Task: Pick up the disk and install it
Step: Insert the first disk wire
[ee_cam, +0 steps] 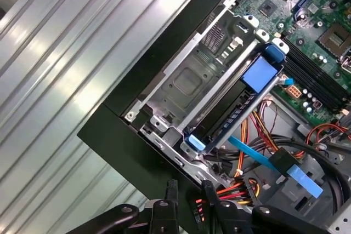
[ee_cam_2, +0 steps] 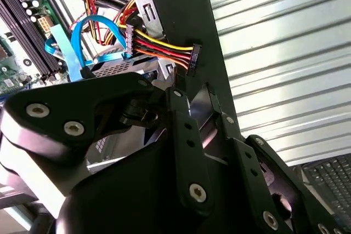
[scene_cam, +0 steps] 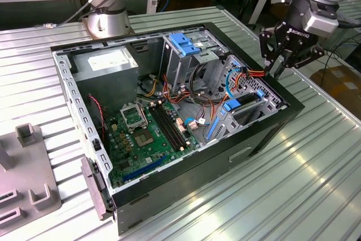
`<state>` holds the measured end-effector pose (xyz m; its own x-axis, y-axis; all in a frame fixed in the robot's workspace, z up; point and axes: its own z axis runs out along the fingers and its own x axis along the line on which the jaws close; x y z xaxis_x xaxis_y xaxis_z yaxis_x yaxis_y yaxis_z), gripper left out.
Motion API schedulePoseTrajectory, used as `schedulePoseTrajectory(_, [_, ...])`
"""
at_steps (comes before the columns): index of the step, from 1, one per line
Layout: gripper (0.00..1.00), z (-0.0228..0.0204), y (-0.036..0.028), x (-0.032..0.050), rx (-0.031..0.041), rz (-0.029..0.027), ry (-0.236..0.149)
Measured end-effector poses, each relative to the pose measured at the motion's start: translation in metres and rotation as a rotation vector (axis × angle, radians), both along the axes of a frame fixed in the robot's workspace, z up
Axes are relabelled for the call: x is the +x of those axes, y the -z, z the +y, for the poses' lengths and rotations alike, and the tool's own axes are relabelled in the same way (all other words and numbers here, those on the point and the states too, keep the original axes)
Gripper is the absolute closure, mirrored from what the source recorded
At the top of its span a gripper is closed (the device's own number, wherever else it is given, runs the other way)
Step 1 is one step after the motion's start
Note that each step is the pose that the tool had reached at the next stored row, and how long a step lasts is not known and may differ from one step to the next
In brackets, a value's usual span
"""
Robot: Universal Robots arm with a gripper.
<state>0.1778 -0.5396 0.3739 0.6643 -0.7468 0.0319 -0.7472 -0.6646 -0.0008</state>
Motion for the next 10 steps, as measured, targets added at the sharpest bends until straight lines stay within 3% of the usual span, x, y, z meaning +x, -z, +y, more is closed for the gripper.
schedulePoseTrajectory(5, [0.69,0.0081,0.0014,0.0019,-0.0001,0.0,-0.035])
schedulePoseTrajectory(10, [0.69,0.0103,0.0036,0.004,-0.0001,0.0,-0.078])
